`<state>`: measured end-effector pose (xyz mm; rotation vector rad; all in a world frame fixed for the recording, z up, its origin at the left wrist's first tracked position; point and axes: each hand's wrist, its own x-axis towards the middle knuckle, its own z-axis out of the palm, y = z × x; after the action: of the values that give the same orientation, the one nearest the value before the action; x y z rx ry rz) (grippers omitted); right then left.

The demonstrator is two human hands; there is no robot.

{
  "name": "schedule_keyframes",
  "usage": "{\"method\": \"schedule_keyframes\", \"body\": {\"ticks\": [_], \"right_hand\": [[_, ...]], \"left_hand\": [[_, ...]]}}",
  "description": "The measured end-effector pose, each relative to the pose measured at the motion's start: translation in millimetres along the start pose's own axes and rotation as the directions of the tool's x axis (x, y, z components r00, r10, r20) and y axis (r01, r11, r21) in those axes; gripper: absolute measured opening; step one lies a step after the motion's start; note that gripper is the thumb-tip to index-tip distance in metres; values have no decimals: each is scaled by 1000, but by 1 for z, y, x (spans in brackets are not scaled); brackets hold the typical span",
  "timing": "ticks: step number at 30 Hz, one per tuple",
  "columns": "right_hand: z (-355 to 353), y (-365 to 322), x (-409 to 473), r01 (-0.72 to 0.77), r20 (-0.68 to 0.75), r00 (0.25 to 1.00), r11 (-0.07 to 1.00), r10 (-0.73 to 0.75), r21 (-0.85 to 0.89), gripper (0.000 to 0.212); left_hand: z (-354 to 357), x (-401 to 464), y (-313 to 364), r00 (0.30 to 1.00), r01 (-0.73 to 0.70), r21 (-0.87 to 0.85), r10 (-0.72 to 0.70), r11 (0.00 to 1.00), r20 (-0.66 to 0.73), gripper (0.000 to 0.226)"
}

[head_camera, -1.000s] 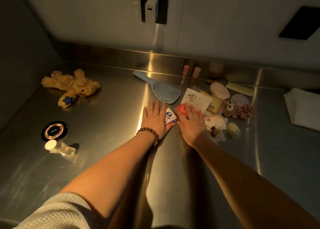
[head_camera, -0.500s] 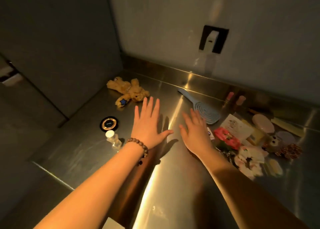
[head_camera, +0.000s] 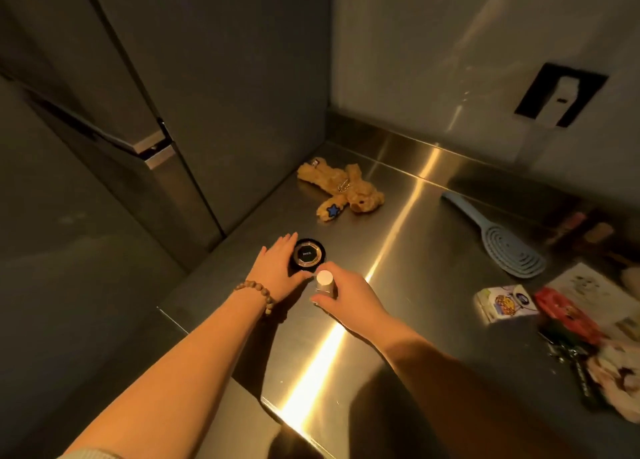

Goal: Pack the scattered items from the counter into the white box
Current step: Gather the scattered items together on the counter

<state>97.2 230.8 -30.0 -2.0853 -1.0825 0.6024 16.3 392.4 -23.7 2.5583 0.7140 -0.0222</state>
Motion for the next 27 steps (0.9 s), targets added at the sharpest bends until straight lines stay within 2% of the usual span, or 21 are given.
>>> {"method": "schedule_keyframes", "body": {"ticks": [3, 9, 13, 18, 23, 27], "right_hand": [[1, 2, 7, -50, -11, 999, 999, 50, 8, 25], [-25, 9, 18, -150, -89, 984, 987, 154, 50, 26], [-54, 21, 13, -188, -212, 956, 977, 205, 98, 27], [-114, 57, -15, -288, -445, 840, 950, 310, 118, 39], [-177, 103, -63, -345, -607, 706, 926, 365, 156, 27], [-225, 139, -92, -386, -677, 609, 900, 413, 203, 22]], "left_hand": [[9, 14, -6, 998, -45, -41, 44, 998, -40, 84], [16, 40, 2, 989, -131, -43, 127, 990, -80, 72], [20, 53, 36, 959, -270, -88, 261, 959, -107, 72], [27, 77, 113, 918, -396, -144, 385, 907, -97, 73], [52, 102, 204, 894, -445, -210, 446, 870, -49, 72], [81, 127, 274, 878, -462, -281, 479, 841, -10, 72]]}}
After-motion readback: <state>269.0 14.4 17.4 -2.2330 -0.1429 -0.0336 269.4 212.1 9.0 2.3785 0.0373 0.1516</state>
